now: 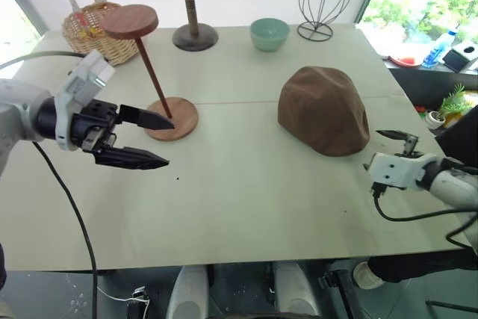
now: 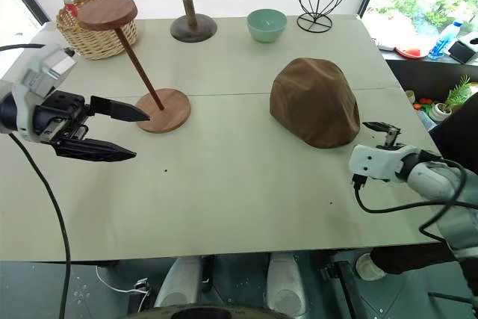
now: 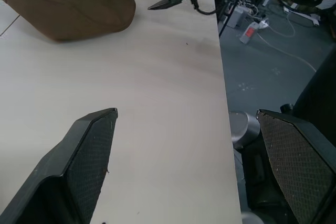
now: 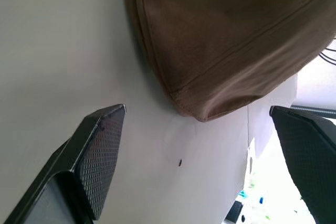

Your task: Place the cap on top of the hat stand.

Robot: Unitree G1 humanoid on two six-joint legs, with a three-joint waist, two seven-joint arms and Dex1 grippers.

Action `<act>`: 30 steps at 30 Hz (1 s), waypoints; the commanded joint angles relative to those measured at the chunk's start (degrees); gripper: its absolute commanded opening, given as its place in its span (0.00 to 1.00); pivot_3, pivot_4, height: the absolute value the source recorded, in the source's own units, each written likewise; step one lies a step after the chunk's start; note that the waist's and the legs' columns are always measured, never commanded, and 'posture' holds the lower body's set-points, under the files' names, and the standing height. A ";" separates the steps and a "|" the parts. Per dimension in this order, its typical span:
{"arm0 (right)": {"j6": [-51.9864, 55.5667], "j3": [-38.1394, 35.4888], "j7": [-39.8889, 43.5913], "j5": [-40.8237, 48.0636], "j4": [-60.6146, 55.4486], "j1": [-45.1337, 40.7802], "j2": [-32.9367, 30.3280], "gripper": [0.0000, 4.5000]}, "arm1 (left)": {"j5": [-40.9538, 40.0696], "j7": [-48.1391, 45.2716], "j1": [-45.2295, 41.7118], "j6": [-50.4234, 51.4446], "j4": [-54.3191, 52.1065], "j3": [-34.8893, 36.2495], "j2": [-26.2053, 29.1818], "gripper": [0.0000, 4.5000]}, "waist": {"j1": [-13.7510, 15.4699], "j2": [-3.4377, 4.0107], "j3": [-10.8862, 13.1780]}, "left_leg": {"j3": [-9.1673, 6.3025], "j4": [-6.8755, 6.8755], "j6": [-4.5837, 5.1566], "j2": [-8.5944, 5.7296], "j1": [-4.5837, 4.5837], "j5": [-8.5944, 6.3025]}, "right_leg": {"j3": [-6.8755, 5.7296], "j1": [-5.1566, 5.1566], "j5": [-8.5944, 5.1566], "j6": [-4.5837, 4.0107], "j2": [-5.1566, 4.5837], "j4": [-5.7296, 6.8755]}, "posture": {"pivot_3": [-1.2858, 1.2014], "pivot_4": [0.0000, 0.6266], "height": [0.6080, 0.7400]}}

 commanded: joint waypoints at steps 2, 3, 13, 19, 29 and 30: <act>-5.10 4.87 -2.99 -4.02 7.43 -6.56 0.26 1.00 | -0.52 0.82 -1.85 1.09 -0.88 1.13 -0.18 0.99 | 0.06 -0.01 0.00 | -0.01 -0.02 0.00 0.00 -0.01 0.00 | 0.00 -0.01 0.00 0.00 0.00 0.00 | 0.52 0.24 0.91; -6.30 6.33 -3.85 -5.13 9.74 -8.34 0.40 1.00 | -0.62 1.13 -2.00 1.33 -0.96 1.22 -0.35 0.99 | 0.05 -0.02 0.01 | -0.02 -0.01 0.01 0.00 0.00 0.00 | 0.00 0.00 0.00 0.00 0.00 0.02 | 0.52 0.24 0.91; -16.82 15.49 -16.23 -12.93 28.74 -22.98 5.44 1.00 | -1.19 3.27 -1.97 2.36 -1.74 2.32 -0.98 0.99 | -1.14 -0.22 -0.02 | -0.05 0.16 0.01 0.00 0.05 0.01 | 0.01 0.09 0.01 -0.01 0.02 0.16 | 0.52 0.24 0.91; -21.71 18.14 -23.59 -15.11 31.61 -26.61 9.64 1.00 | -1.19 4.20 -2.67 2.29 -1.87 2.25 -1.52 0.99 | -2.03 -0.26 -0.01 | -0.11 0.10 0.02 0.00 0.09 0.01 | 0.02 0.09 0.08 -0.13 0.05 0.24 | 0.52 0.24 0.91; -22.90 20.35 -25.85 -15.20 34.74 -30.03 13.52 0.81 | -0.10 4.33 -4.77 1.62 -0.46 1.26 -2.49 1.00 | -1.73 -0.28 0.01 | -0.13 0.09 0.02 0.00 0.09 0.01 | 0.05 0.07 0.05 -0.08 0.07 0.28 | 0.52 0.24 0.91; -22.77 20.39 -25.53 -14.75 35.23 -30.37 13.88 0.70 | 0.00 4.37 -4.96 1.56 -0.37 1.13 -2.61 1.00 | -1.66 -0.25 0.02 | -0.13 0.08 0.02 0.00 0.09 0.01 | 0.05 0.07 0.05 -0.08 0.07 0.28 | 0.52 0.24 0.91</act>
